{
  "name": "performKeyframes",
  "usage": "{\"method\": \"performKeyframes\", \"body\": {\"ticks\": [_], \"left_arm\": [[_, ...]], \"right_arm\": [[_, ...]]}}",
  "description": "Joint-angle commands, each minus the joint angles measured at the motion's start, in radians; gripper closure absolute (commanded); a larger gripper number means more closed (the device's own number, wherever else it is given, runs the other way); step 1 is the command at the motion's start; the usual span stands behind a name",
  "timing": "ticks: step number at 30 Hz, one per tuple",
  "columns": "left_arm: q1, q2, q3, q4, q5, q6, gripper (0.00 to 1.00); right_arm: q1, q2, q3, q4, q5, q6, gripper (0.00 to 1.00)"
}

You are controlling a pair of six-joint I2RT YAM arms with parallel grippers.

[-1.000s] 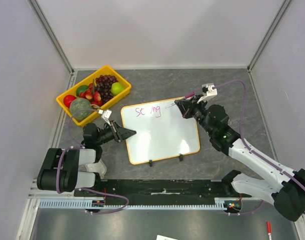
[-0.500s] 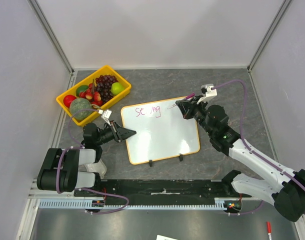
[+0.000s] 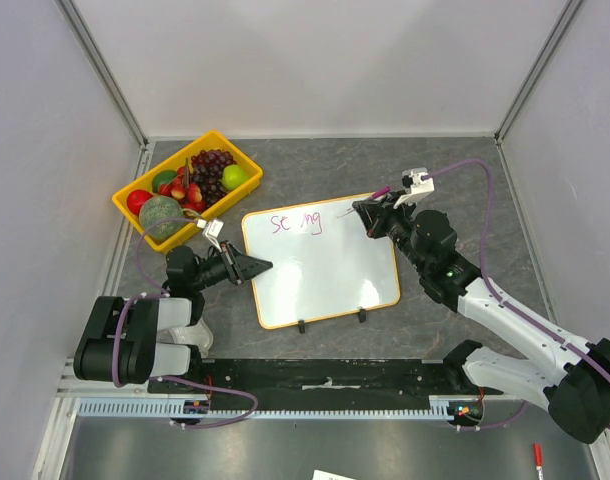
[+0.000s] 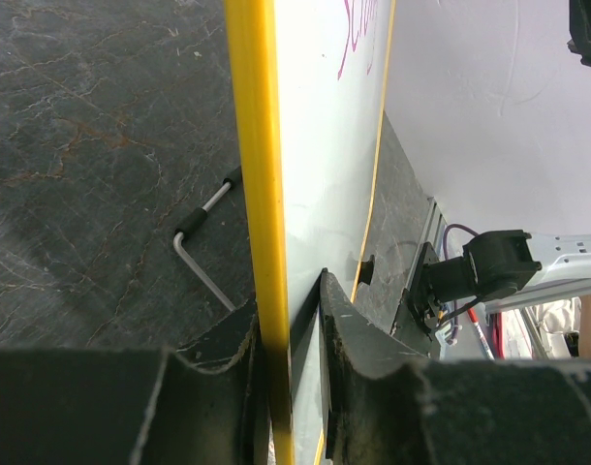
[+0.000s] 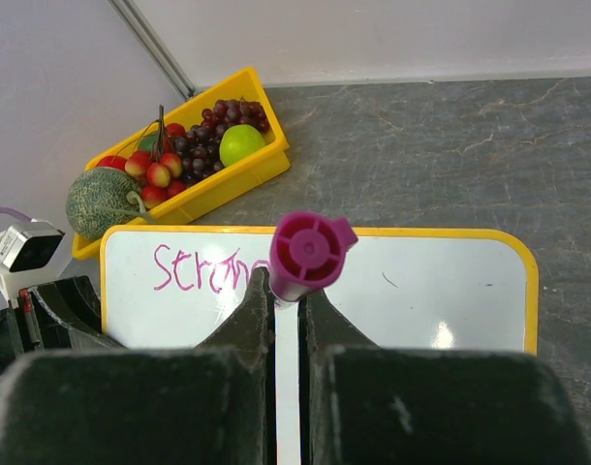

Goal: Write a sentence on the whiteboard
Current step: Pick up the sentence from the whiteboard.

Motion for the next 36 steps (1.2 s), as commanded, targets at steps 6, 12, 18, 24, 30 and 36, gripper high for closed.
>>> {"method": "performKeyframes", "body": {"ticks": [6,12,18,24,30,36], "left_arm": [[-0.007,-0.007,0.015,-0.024,-0.029,0.087,0.98],[-0.007,-0.004,0.016,-0.024,-0.029,0.084,0.98],[-0.006,-0.003,0.016,-0.026,-0.027,0.085,0.98],[-0.007,0.0,0.016,-0.021,-0.024,0.084,0.98],[-0.007,0.0,0.016,-0.023,-0.024,0.084,0.98],[-0.007,0.002,0.018,-0.021,-0.024,0.084,0.98]], "right_arm": [[-0.005,0.006,0.013,0.043,0.013,-0.024,1.0],[-0.005,0.026,0.039,0.038,0.03,-0.047,1.0],[-0.005,0.052,0.037,0.05,0.091,-0.05,1.0],[-0.005,0.073,0.031,0.096,0.139,-0.046,1.0],[-0.006,0.133,0.063,0.104,0.144,-0.052,1.0],[-0.003,0.17,0.066,0.11,0.168,-0.05,1.0]]}}
